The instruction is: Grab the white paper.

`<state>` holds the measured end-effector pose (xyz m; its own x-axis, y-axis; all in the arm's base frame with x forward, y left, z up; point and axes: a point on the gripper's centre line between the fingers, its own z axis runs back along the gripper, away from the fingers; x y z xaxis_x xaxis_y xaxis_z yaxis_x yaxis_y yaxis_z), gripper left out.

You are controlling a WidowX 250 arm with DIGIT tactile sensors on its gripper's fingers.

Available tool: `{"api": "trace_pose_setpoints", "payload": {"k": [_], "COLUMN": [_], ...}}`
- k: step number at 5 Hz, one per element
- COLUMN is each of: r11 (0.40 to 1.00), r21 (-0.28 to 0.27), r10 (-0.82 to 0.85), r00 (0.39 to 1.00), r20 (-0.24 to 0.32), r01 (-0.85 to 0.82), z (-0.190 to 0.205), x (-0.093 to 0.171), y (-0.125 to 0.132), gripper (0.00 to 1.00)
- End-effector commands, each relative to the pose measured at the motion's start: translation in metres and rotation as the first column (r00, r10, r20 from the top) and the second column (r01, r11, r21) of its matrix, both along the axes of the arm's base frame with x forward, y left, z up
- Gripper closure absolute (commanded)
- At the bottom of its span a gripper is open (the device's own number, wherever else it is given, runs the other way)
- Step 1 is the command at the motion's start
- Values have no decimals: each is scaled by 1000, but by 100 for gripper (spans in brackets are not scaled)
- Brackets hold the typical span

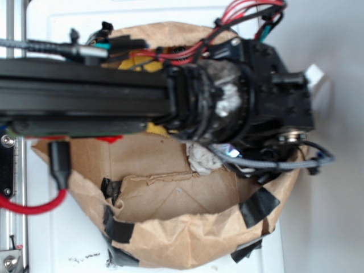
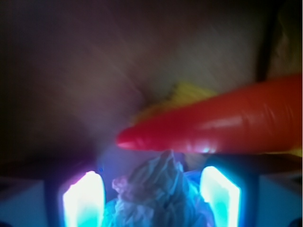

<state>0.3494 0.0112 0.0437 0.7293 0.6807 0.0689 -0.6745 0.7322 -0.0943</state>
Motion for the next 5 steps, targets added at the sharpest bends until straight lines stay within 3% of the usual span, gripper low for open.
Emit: {"api": "trace_pose_setpoints", "payload": {"k": [1,2,4,5], "r11": [1000,1000,980,965], "r21": [-4,-26,-152,-155], "r10": [-13,-13,-106,-184], "r00": [993,991,981,967], "r20": [119,132,162,178], "r01": [13,16,131,213], "z": [39,46,100,127], "x": [-2,-9,-27,-34], "y": [12,15,23,29], "gripper": [100,100,100,100]}}
